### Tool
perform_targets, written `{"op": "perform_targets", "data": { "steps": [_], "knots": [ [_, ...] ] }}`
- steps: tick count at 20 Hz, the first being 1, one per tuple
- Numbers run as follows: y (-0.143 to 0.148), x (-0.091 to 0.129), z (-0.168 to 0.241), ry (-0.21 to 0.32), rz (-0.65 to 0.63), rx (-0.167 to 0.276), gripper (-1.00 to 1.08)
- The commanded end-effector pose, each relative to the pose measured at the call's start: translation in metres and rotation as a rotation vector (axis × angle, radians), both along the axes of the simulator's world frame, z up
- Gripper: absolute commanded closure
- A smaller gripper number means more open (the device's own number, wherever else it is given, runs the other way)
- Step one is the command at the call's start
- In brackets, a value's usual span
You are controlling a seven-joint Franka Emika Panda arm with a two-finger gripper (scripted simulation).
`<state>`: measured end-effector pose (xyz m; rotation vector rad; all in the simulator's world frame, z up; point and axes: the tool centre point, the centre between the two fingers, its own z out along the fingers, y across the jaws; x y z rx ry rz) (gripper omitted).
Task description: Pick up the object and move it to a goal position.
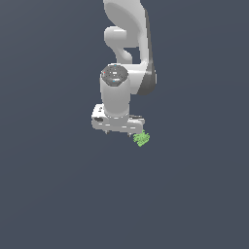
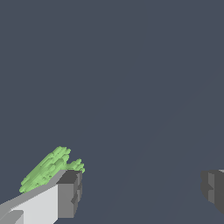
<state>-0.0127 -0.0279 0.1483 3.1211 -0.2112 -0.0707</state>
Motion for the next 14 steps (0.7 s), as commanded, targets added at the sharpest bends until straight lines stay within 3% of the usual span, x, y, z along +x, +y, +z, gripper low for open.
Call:
{"op": "perform_targets", "data": {
  "steps": [1, 14],
  "knots": [
    [0.005, -0.001, -0.002, -0.002, -0.029, -0.001, -0.92],
    [0.046, -0.013, -0.022, -0.018, -0.277, -0.006, -0.92]
  ]
}}
